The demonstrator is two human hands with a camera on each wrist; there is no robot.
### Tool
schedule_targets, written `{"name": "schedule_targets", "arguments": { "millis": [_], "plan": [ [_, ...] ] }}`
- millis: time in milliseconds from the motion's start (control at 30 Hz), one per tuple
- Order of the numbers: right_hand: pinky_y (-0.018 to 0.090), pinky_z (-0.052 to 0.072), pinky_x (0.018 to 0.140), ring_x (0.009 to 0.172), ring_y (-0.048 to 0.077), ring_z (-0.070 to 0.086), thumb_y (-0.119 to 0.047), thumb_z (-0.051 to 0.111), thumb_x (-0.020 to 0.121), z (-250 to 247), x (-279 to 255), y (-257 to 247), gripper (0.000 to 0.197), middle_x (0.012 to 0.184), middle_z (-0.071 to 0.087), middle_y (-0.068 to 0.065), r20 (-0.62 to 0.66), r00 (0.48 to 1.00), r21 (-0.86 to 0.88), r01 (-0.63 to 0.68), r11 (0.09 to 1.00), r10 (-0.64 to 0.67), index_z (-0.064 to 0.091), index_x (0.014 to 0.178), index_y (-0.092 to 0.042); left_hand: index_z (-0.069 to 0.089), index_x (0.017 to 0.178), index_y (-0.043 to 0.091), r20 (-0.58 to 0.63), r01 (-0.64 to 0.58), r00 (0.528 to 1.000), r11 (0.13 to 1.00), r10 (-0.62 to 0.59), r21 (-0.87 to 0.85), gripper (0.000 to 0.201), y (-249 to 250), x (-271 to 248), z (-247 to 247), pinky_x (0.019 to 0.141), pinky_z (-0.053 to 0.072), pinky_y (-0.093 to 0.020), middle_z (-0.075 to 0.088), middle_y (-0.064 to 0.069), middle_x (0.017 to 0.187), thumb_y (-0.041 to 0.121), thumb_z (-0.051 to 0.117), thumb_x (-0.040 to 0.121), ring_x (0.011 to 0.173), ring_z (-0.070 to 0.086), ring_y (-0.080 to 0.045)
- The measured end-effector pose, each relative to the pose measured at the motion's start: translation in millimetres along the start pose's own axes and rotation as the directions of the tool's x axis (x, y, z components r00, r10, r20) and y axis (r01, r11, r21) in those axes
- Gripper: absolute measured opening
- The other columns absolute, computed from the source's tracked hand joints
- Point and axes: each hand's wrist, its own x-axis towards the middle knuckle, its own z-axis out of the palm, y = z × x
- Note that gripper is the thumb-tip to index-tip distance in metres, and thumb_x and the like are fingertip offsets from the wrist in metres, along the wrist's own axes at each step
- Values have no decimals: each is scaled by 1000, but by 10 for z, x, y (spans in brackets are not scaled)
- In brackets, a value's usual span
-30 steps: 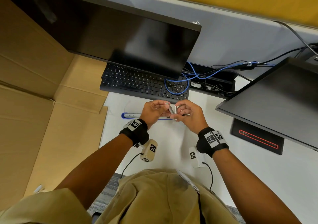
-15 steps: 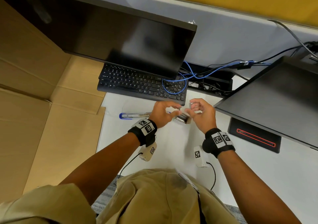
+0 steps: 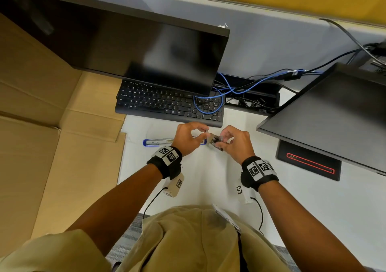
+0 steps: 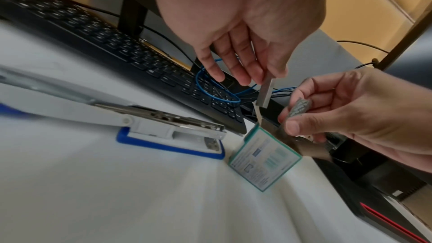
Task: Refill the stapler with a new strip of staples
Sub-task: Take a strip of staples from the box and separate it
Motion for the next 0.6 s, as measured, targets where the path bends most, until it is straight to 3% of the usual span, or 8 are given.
{"name": "schedule_targets", "arguments": {
  "millis": [100, 200, 267, 433, 533, 600],
  "plan": [
    [27, 57, 63, 75, 15, 67, -12, 88, 66, 37, 22, -13, 28, 76, 70, 3, 26, 1000, -13, 2, 1000, -2, 63, 80, -15, 75, 96, 12, -12, 64, 998, 997, -64, -34, 19, -46, -50, -15, 83, 48, -13, 76, -1, 95, 22, 77, 79, 88, 68, -10],
    [23, 55, 61, 78, 16, 67, -9, 87, 66, 39, 14, 1, 29, 82, 70, 5, 20, 1000, -8, 10, 1000, -10, 64, 83, -12, 75, 94, 11, -10, 75, 997, 996, -76, -37, 17, -57, -90, -4, 78, 45, -1, 76, -1, 96, 19, 76, 80, 85, 67, -8],
    [22, 54, 61, 77, 17, 66, -9, 87, 67, 21, -1, 18, 27, 84, 69, 5, 18, 1000, -22, 3, 1000, -2, 64, 81, -13, 75, 95, 10, -4, 72, 997, 997, -73, -33, 16, -51, -110, -4, 77, 45, 1, 75, -2, 97, 18, 75, 81, 84, 66, -7],
    [29, 50, 61, 74, 22, 62, -12, 83, 71, -12, -47, 94, 16, 81, 66, 4, -2, 998, -126, 69, 990, -70, 70, 79, -15, 75, 94, 10, 23, 58, 998, 995, -57, -77, 17, -67, -134, 25, 85, 56, -23, 76, -2, 95, 20, 75, 81, 88, 71, -12],
    [32, 50, 69, 81, 20, 60, -19, 80, 76, -12, -81, 84, 12, 88, 64, 1, -4, 998, -212, 53, 976, -55, 71, 84, -18, 75, 95, 9, 34, 65, 998, 993, -62, -95, 18, -83, -148, 21, 86, 58, -27, 76, -3, 97, 20, 75, 81, 88, 72, -13],
    [28, 48, 67, 81, 19, 59, -33, 81, 74, -26, -105, 73, 24, 90, 62, -1, -12, 999, -211, 28, 977, -31, 69, 90, -20, 75, 95, 9, 35, 64, 998, 992, -61, -106, 18, -85, -155, 16, 87, 58, -29, 76, -3, 97, 19, 75, 81, 88, 72, -14]
  ]
}}
